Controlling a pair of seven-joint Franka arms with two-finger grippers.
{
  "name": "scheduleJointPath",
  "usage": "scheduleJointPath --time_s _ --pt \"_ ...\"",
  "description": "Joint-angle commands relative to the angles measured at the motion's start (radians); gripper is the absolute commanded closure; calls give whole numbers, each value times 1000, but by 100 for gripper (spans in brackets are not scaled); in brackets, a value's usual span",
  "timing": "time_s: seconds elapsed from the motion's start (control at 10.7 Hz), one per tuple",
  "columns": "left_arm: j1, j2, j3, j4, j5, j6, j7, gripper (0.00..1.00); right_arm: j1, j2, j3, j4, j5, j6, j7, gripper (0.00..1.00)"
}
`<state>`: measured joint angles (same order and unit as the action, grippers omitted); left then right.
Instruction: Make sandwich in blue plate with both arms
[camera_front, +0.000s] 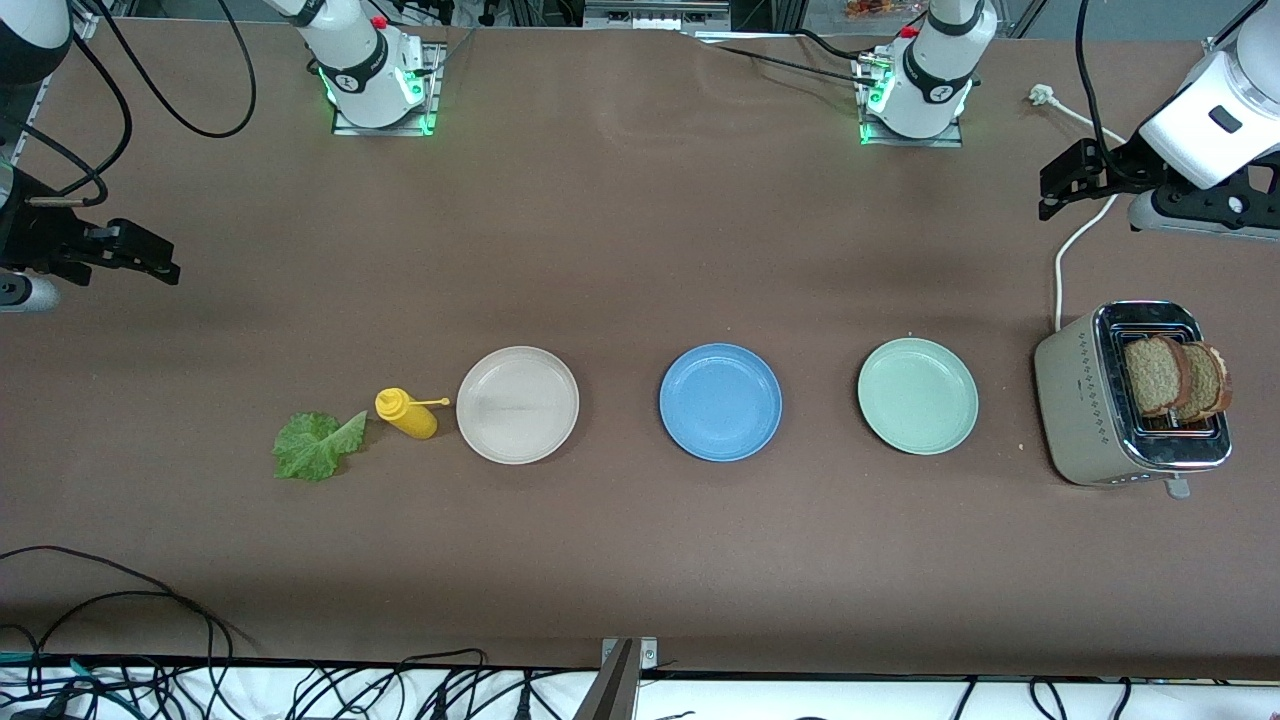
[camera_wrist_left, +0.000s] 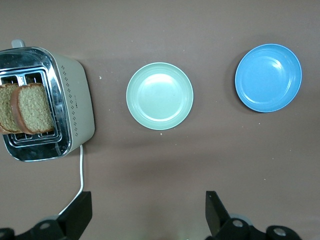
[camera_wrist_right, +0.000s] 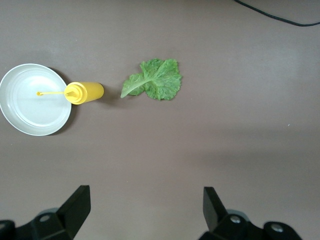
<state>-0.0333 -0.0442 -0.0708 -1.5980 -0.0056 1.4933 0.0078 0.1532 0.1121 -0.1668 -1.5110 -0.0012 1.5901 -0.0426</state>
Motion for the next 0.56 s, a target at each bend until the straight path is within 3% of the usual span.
scheduleJointPath --time_s 0.0,0.47 --pt "-5 15 0 30 13 -7 8 0 -3 -2 -7 21 4 -13 3 0" --pt "-5 15 2 30 13 -7 8 0 -3 -3 -20 22 10 -13 4 0"
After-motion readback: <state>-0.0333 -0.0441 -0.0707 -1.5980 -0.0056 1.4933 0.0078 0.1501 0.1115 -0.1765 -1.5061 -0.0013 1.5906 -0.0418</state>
